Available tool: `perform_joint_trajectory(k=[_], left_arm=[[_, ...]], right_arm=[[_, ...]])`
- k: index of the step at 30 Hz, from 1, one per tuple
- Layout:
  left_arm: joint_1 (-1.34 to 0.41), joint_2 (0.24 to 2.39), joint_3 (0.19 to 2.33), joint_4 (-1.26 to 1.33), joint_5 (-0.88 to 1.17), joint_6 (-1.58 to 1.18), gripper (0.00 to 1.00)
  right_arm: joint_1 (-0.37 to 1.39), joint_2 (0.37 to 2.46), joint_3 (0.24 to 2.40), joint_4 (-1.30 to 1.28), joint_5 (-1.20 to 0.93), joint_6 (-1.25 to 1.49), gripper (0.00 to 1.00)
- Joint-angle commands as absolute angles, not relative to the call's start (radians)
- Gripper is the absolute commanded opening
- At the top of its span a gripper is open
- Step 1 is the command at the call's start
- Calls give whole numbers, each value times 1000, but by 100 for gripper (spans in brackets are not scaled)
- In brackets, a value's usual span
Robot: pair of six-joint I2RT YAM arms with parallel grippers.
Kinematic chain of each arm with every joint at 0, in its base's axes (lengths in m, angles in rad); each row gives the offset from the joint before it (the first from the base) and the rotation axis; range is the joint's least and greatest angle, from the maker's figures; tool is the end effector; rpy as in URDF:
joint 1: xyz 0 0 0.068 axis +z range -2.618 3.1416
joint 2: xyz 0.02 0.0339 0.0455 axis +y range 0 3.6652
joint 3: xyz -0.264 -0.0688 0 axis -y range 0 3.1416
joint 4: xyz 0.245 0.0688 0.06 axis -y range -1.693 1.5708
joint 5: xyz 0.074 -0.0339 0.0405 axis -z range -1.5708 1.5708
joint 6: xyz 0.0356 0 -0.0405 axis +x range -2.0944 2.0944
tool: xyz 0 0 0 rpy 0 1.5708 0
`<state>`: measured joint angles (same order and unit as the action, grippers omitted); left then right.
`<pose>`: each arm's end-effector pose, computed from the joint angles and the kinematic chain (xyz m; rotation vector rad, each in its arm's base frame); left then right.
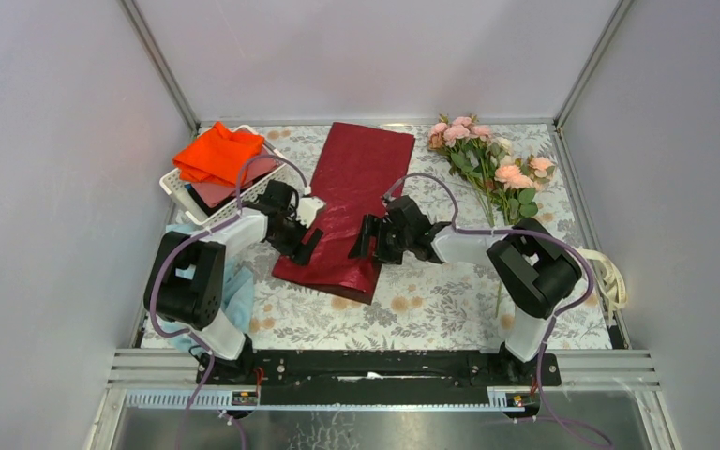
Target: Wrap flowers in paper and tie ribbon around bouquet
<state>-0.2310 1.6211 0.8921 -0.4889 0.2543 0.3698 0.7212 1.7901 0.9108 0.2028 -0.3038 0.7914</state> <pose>0.2836 -0.0759 0.1569 0.8755 2.6139 -0.3174 0.2664 0.2484 0.1531 -0.0945 2.4735 1.0873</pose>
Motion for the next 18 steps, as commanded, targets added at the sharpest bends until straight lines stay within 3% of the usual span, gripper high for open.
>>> perform_joint_trajectory(k=[1, 10, 18], left_arm=[[-254, 1677, 866, -523, 384, 352, 86], [-275, 1681, 864, -527, 384, 355, 86], [-303, 1690, 865, -530, 376, 360, 85]], right_arm=[[675, 1726, 908, 173, -304, 737, 85], [634, 1725, 811, 269, -463, 732, 85], [664, 1758, 823, 355, -480, 765, 84]])
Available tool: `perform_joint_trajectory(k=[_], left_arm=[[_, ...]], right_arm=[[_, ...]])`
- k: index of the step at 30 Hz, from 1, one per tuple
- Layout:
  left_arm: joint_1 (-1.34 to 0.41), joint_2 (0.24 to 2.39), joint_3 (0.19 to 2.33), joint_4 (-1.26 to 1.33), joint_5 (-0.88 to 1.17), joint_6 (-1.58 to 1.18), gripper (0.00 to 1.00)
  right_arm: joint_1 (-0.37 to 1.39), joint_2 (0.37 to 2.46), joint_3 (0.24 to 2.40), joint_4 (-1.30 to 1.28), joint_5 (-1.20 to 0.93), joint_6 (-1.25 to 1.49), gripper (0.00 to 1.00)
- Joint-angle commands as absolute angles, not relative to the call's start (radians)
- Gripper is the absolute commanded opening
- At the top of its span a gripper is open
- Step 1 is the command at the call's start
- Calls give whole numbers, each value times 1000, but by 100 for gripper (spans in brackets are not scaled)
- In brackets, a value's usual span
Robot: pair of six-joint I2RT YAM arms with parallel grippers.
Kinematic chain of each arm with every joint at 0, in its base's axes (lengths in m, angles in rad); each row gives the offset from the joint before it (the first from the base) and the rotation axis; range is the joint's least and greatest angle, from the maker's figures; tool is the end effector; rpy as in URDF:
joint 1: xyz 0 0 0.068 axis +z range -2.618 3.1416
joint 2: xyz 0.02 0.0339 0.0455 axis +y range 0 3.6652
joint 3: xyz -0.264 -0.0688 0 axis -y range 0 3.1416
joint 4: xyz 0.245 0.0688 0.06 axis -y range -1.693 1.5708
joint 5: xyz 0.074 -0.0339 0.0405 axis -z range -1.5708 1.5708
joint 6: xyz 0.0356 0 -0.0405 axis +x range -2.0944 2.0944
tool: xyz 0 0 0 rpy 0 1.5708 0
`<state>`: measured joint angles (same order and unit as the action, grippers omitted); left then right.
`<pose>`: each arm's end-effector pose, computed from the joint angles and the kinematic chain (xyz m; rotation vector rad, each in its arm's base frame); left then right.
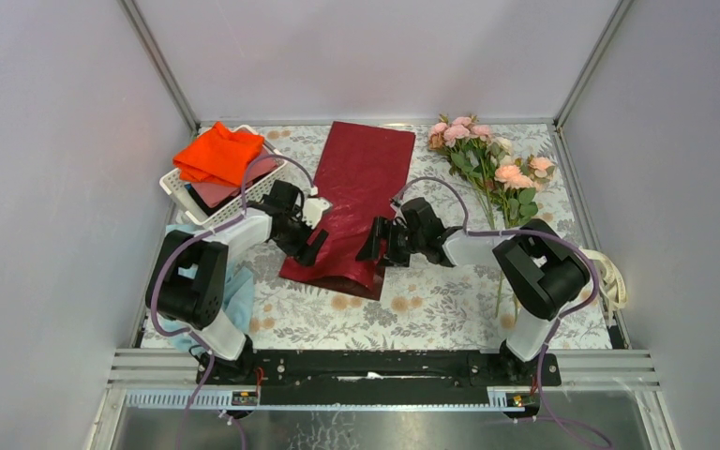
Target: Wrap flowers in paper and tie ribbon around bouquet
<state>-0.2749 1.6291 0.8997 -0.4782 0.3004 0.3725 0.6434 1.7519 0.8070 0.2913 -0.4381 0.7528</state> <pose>0.2824 -0.0906 0.1576 0.9436 2.5732 -0.3896 0.2662 0.2185 0.1452 -0.1343 2.4501 1.1900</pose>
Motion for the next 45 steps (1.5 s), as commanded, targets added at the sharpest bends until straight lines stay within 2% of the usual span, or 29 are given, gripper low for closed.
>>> perform_joint_trajectory(k=[1, 8, 13, 15, 21, 26, 30, 33, 39, 45], left_arm=[[-305, 1689, 865, -531, 376, 359, 85], [-310, 1685, 864, -535, 387, 368, 84], [-310, 1684, 864, -534, 388, 368, 84], [-310, 1683, 864, -535, 392, 369, 84], [-296, 1531, 904, -571, 380, 445, 88], [-357, 1356, 1009, -668, 382, 533, 95], [-541, 1293, 976, -688, 339, 559, 99], [-661, 1261, 940, -652, 253, 579, 99], [-692, 1166, 823, -473, 169, 667, 99], [-690, 1085, 710, -229, -38, 715, 98]], right_arm=[[666, 1756, 832, 358, -480, 764, 84], [686, 1824, 891, 443, -553, 816, 87], [687, 1862, 919, 509, -568, 870, 84], [687, 1860, 928, 505, -559, 872, 74], [689, 1814, 945, 402, -498, 827, 24], [688, 1767, 971, 310, -469, 823, 12], [689, 1702, 997, 258, -438, 836, 6], [688, 1672, 1006, 271, -448, 879, 5], [689, 1646, 1002, 336, -475, 965, 2], [688, 1622, 1031, 266, -456, 926, 1]])
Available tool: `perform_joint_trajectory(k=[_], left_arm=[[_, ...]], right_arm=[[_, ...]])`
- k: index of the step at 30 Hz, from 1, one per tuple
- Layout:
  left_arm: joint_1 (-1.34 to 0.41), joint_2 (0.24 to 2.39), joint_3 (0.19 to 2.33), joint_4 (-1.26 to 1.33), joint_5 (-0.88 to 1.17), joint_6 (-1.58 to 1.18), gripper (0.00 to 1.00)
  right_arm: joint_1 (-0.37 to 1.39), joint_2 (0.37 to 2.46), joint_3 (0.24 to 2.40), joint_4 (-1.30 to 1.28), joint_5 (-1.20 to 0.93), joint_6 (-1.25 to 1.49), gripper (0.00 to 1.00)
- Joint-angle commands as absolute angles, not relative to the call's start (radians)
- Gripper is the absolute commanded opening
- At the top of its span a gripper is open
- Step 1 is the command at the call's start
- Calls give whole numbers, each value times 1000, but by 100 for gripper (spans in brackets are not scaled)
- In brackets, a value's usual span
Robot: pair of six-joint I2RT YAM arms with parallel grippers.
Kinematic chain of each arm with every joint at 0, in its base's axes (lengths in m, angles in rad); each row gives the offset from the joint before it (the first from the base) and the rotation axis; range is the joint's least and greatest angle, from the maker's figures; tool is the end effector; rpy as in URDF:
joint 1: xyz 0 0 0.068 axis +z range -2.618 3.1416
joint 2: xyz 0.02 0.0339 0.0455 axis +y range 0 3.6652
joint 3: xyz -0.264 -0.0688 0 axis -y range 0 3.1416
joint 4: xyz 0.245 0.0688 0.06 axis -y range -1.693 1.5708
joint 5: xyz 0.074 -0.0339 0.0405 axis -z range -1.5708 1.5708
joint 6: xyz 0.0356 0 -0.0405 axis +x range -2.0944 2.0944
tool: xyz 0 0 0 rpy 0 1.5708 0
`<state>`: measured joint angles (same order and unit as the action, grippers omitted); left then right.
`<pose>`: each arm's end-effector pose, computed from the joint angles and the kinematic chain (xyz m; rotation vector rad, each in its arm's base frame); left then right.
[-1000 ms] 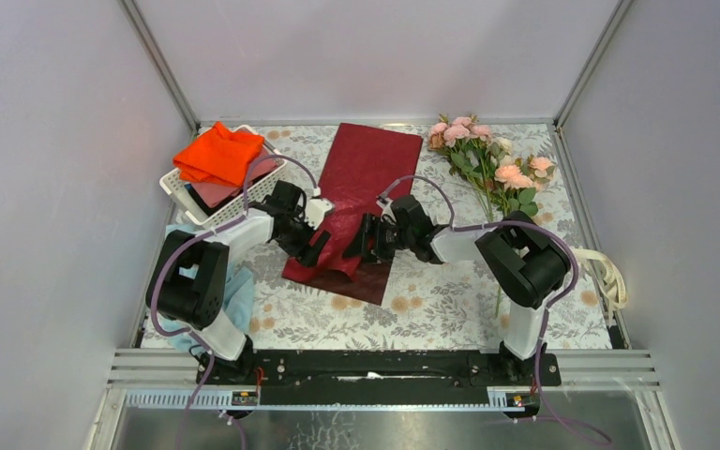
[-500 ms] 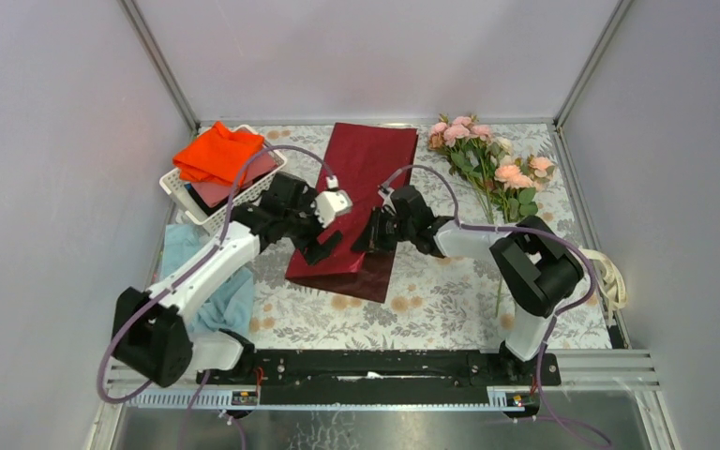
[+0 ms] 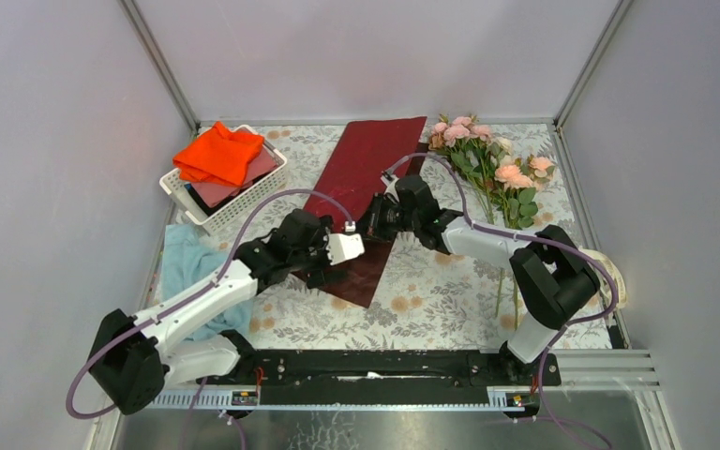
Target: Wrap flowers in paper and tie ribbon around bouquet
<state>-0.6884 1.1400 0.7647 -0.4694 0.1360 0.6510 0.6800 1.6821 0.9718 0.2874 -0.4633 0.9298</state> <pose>0.1763 -0.1513 0.2377 1.5464 1.8525 -0.1814 0.2783 0.2455 0.2182 -0.0602 2.2770 1.4175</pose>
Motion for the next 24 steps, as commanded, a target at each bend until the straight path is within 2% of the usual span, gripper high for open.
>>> perform_joint_trajectory(k=[1, 4, 6, 7, 9, 10, 11, 12, 14, 17, 20, 24], left_arm=[[-690, 1075, 694, -198, -50, 721, 97], [-690, 1075, 655, -138, -60, 715, 84], [-690, 1095, 643, -114, -63, 698, 70], [-690, 1107, 644, -106, -69, 681, 59], [-683, 1132, 663, -93, -81, 635, 23], [-669, 1141, 685, -96, -75, 601, 7], [-642, 1150, 716, -108, -48, 560, 1], [-596, 1160, 760, -151, 1, 521, 0], [-430, 1187, 866, -219, 154, 414, 0], [-186, 1238, 971, -239, 375, 231, 0], [-30, 1295, 987, -207, 503, 70, 0], [164, 1359, 960, -140, 666, -181, 0]], right_arm=[[688, 1616, 1036, 251, -454, 918, 1], [688, 1599, 1046, 217, -449, 897, 1], [688, 1588, 1050, 205, -444, 885, 1], [689, 1582, 1054, 193, -442, 877, 2], [687, 1571, 1073, 150, -440, 842, 11], [684, 1562, 1092, 105, -431, 807, 23], [679, 1551, 1117, 52, -420, 766, 37], [670, 1530, 1145, -27, -394, 717, 50], [638, 1479, 1181, -136, -329, 640, 68], [565, 1382, 1162, -208, -246, 573, 87], [491, 1321, 1120, -265, -179, 524, 95], [420, 1307, 1049, -247, -166, 510, 98]])
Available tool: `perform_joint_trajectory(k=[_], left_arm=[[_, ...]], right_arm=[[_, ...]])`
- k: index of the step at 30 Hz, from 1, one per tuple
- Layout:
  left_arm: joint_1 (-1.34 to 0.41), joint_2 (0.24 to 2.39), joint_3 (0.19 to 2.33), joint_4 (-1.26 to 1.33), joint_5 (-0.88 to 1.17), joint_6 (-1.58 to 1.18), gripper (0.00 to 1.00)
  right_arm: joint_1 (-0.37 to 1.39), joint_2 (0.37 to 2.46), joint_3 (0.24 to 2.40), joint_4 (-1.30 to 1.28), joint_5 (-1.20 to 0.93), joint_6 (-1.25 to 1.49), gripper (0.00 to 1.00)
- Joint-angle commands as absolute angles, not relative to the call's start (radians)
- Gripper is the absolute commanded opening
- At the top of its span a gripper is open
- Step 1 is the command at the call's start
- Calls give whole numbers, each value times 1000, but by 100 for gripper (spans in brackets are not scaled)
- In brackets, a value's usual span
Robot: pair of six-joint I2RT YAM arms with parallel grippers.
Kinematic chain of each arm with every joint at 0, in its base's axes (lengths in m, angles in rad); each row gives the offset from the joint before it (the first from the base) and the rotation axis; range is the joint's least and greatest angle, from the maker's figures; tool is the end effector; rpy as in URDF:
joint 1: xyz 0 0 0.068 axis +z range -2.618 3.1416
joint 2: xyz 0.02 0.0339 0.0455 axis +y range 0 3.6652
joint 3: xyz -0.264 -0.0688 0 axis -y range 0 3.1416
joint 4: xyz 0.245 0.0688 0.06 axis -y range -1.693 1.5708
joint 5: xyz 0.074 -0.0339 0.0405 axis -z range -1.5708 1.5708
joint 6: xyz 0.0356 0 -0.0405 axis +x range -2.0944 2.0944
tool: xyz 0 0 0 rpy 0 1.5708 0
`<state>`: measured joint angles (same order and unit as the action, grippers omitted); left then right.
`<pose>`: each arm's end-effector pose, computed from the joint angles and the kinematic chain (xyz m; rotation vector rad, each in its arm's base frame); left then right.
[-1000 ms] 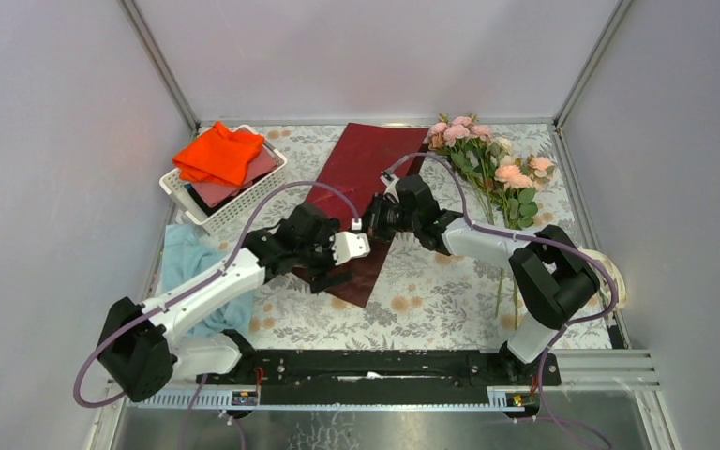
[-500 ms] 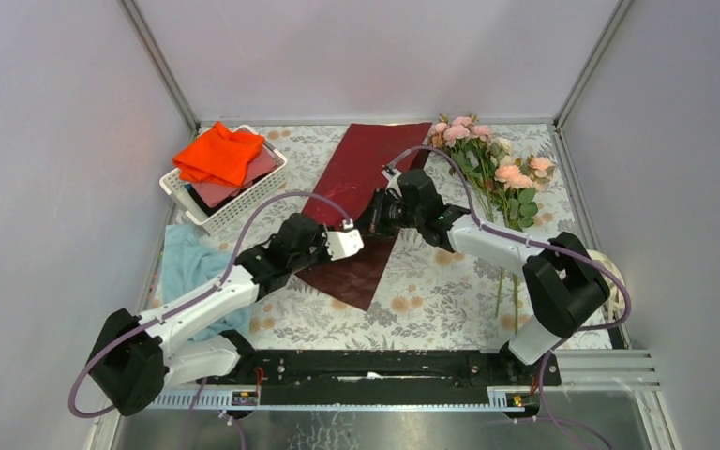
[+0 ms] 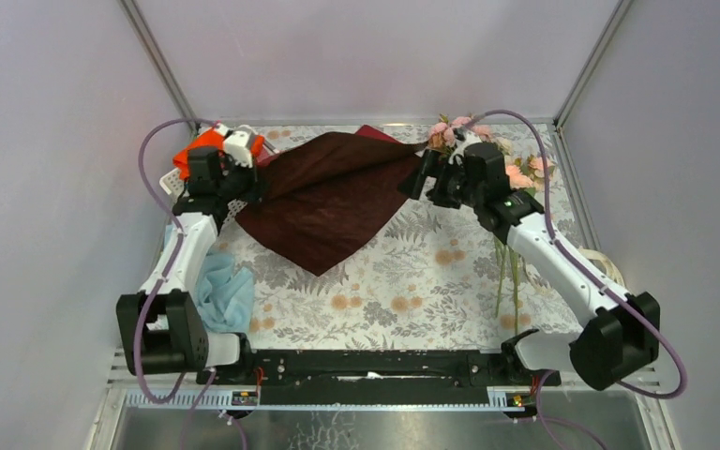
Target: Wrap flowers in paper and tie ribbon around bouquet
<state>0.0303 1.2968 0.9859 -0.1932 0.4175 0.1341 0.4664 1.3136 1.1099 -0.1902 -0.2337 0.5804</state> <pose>0.2938 -0.0055 0.2984 0.3585 2.0123 -0.3299 0.2689 0.1446 0.3363 -0.0438 2.0680 0.8975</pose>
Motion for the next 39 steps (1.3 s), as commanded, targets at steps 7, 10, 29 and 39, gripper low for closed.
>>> perform_joint_trajectory(k=[7, 10, 29, 39], left_arm=[[374, 1379, 875, -38, 734, -395, 0], [384, 1358, 852, -28, 724, -407, 0], [394, 1285, 851, -68, 745, -460, 0], [329, 1206, 884, -107, 918, -793, 0]], right_arm=[[405, 1474, 1075, -187, -248, 520, 97], [469, 1525, 1051, -60, -367, 530, 97], [1161, 1638, 715, 668, -359, -731, 100], [1268, 1925, 1029, 897, 109, -86, 99]])
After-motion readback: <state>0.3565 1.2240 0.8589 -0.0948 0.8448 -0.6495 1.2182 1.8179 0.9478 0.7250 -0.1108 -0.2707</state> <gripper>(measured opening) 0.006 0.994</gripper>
